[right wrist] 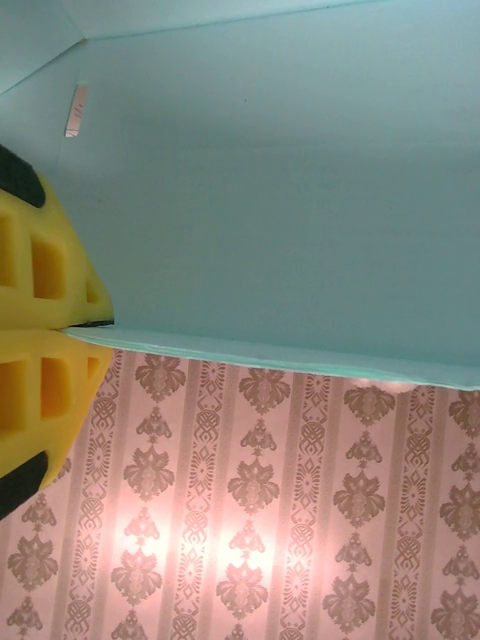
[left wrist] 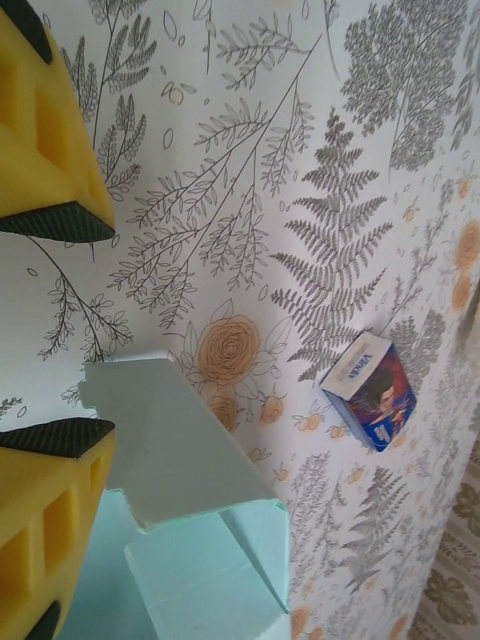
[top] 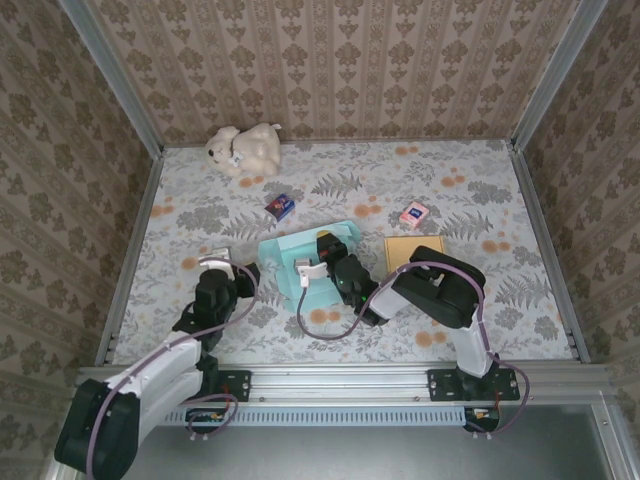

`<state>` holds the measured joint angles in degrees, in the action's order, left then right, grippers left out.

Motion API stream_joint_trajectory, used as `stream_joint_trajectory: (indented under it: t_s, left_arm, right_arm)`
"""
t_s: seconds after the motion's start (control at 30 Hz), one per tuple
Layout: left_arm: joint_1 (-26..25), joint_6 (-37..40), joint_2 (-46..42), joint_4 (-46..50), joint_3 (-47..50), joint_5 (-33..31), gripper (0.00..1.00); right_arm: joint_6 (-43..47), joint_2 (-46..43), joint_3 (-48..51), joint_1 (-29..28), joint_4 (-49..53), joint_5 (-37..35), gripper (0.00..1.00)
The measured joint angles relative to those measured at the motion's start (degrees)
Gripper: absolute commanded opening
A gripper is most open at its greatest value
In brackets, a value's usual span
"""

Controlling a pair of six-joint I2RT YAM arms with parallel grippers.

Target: Fold the paper box

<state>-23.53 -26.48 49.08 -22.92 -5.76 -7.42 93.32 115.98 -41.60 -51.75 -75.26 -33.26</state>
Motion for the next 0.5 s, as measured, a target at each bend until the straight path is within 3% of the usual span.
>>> stream_joint_trajectory:
  t_s: [0.2, 0.5]
  left_arm:
    - [0.1, 1.2, 6.8, -5.4, 0.0, 1.1, 0.51]
    - [4.5, -0.1, 8.1, -5.8, -1.0, 0.2, 0.56]
  right_arm:
    - [0.0, 0.2, 0.0, 0.5, -0.4, 0.1, 0.00]
    - [0.0, 0.4, 0.0, 1.1, -0.4, 0.6, 0.00]
